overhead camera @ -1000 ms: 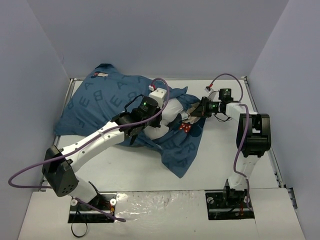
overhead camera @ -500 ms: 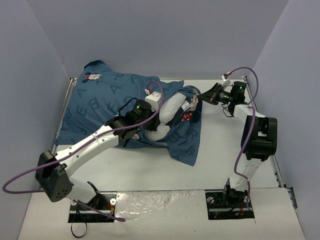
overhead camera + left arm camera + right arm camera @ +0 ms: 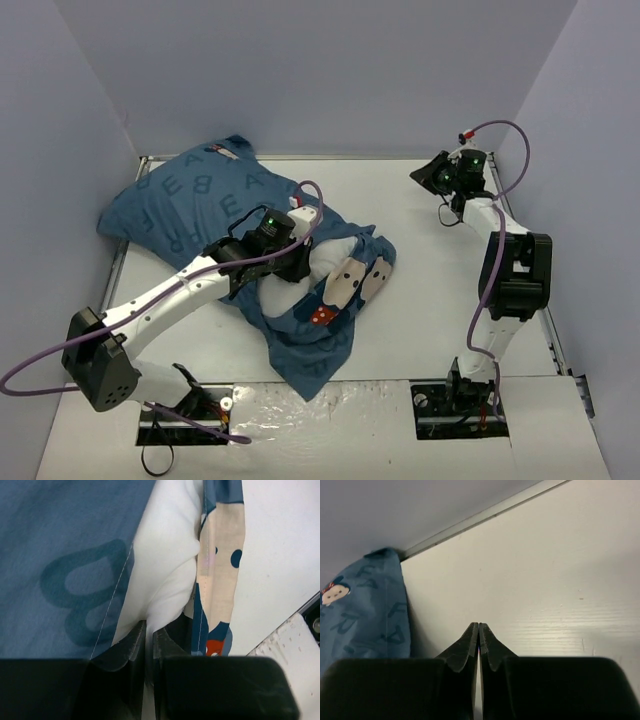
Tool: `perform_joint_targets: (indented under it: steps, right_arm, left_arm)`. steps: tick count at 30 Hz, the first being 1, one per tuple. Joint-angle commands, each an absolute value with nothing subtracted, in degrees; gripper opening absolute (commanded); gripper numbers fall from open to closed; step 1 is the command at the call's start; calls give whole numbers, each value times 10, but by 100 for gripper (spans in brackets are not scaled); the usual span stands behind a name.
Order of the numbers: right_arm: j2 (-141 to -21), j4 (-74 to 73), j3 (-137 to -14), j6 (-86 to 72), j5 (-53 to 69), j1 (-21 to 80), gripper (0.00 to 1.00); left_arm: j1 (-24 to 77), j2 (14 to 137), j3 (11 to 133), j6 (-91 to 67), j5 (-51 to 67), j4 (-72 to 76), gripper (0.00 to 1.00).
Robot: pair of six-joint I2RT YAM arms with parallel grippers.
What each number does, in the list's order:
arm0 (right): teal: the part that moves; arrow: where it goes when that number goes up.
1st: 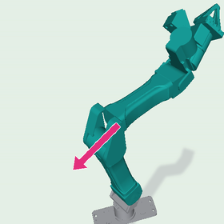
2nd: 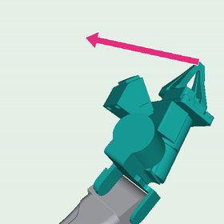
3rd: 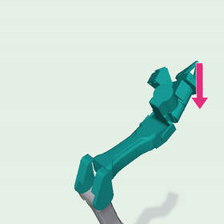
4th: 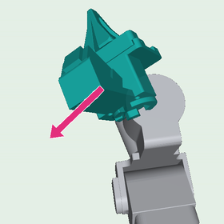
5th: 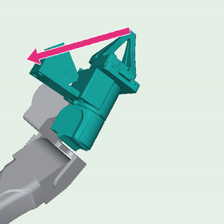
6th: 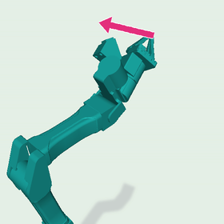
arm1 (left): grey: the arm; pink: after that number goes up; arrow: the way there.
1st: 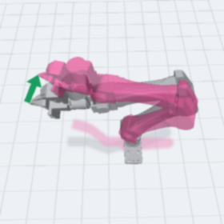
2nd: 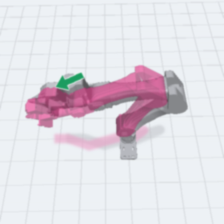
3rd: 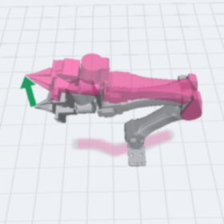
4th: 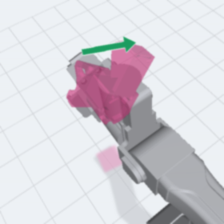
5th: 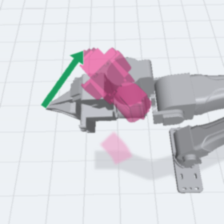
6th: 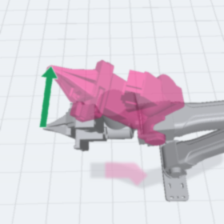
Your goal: Remove the pillowcase from the pillow
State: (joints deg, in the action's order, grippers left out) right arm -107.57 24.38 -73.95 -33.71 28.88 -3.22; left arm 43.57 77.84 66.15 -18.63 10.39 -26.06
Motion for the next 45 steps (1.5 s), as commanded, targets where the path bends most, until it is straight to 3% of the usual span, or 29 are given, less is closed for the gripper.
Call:
perform_joint_targets:
  steps: [1,2,3,6,9,14,18,20,29,38,40,43,45]
  right_arm:
    - [-1071,201,-768,-318,270,-22,0]
    - [-1067,211,-772,-320,326,-20,0]
    - [-1065,260,-772,-309,482,-14,3]
    - [-1022,150,-786,-183,584,37,30]
    - [-955,44,-736,-106,572,76,39]
    - [-896,-117,-715,-88,422,115,49]
    - [-833,-151,-707,-176,272,134,79]
    - [-815,-166,-700,-202,230,146,86]
    - [-823,-149,-633,-310,194,165,73]
    - [-943,-26,-708,-353,110,177,63]
    - [-972,-24,-726,-355,69,176,57]
    - [-1026,-52,-748,-354,20,170,36]
    - [-1028,-64,-736,-357,3,163,29]
  left_arm:
    - [434,728,670,-171,113,-293,2]
    - [434,726,671,-171,106,-296,2]
    - [433,726,671,-172,99,-298,2]
    - [432,736,671,-185,83,-276,2]
    - [432,756,672,-199,71,-250,2]
    - [433,799,681,-224,63,-209,2]
    - [434,844,698,-258,57,-168,2]
    - [435,873,717,-273,51,-156,2]
    - [455,969,812,-304,40,-94,2]
    - [466,962,795,-314,43,-86,2]
    - [466,954,789,-316,39,-86,2]
    - [466,934,779,-313,26,-92,2]
    - [464,919,773,-309,18,-98,2]
